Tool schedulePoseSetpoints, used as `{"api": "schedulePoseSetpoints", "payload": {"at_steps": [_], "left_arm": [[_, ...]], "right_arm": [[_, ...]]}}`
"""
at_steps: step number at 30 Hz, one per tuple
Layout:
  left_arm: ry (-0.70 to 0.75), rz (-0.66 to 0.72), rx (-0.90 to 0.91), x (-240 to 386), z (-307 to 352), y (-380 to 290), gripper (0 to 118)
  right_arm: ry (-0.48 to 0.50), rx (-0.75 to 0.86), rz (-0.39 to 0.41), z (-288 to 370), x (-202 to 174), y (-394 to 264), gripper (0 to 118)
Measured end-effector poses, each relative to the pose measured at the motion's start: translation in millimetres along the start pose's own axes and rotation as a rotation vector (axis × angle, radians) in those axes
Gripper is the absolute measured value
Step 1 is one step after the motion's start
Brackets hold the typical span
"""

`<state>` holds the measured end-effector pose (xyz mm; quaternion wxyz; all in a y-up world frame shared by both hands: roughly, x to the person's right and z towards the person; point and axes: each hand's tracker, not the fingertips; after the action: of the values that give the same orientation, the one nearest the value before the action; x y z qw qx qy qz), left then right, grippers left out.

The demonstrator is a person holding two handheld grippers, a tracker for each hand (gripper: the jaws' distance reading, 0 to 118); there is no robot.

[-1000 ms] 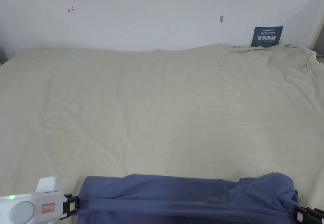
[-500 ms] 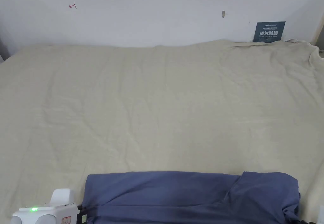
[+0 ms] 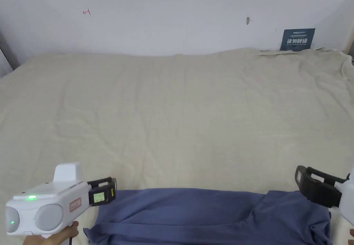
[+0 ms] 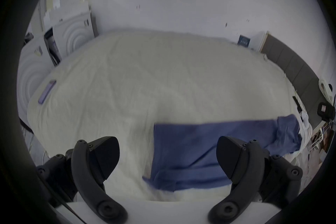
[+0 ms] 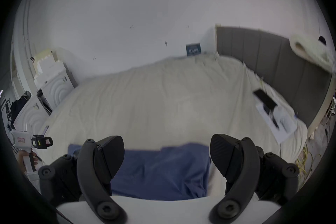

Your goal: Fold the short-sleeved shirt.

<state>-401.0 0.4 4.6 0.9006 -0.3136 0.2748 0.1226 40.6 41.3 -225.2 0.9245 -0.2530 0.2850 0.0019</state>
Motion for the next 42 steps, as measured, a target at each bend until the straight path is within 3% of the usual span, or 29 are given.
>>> {"api": "schedulePoseSetpoints", "payload": {"at_steps": [6,8,10,11,12,13,15,19,26,29,31,32,33,36,37,38,42], "left_arm": [[0.001,-0.032,0.205,23,7,18,108],[-0.013,-0.046,0.256,28,8,16,95],[-0.017,-0.06,0.273,34,6,12,58],[-0.02,-0.066,0.272,36,5,10,37],[-0.047,-0.075,0.265,37,4,10,10],[-0.064,-0.063,0.248,36,3,9,0],[-0.128,-0.02,0.199,34,-1,9,0],[-0.125,0.013,0.143,26,-7,7,0],[-0.28,0.255,-0.124,-33,-42,2,0],[-0.295,0.257,-0.24,-54,-62,-5,0],[-0.307,0.287,-0.288,-67,-74,-12,14],[-0.309,0.311,-0.321,-75,-82,-16,28],[-0.314,0.338,-0.343,-83,-89,-20,54],[-0.305,0.388,-0.383,-96,-105,-31,72],[-0.306,0.393,-0.379,-98,-107,-34,83],[-0.306,0.4,-0.374,-99,-108,-38,89],[-0.33,0.417,-0.409,-105,-125,-48,91]], "right_arm": [[-0.033,0.119,0.071,0,-29,14,98],[-0.053,0.145,0.089,-2,-34,13,96],[-0.057,0.16,0.102,-2,-39,12,73],[-0.063,0.17,0.111,-3,-41,11,51],[-0.057,0.172,0.118,-4,-41,10,13],[-0.061,0.178,0.111,-3,-45,8,0],[-0.038,0.165,0.106,-7,-41,8,0],[-0.044,0.162,0.112,-10,-40,7,0],[-0.036,0.136,0.114,-13,-33,5,0],[-0.033,0.12,0.101,-15,-28,4,0],[-0.039,0.112,0.097,-17,-27,3,0],[-0.041,0.108,0.096,-18,-26,3,0],[-0.042,0.103,0.095,-19,-25,3,0],[-0.04,0.082,0.087,-25,-22,1,0],[-0.041,0.076,0.088,-27,-22,1,0],[-0.043,0.072,0.089,-28,-21,0,0],[-0.05,0.054,0.079,-33,-18,-4,0]]}}
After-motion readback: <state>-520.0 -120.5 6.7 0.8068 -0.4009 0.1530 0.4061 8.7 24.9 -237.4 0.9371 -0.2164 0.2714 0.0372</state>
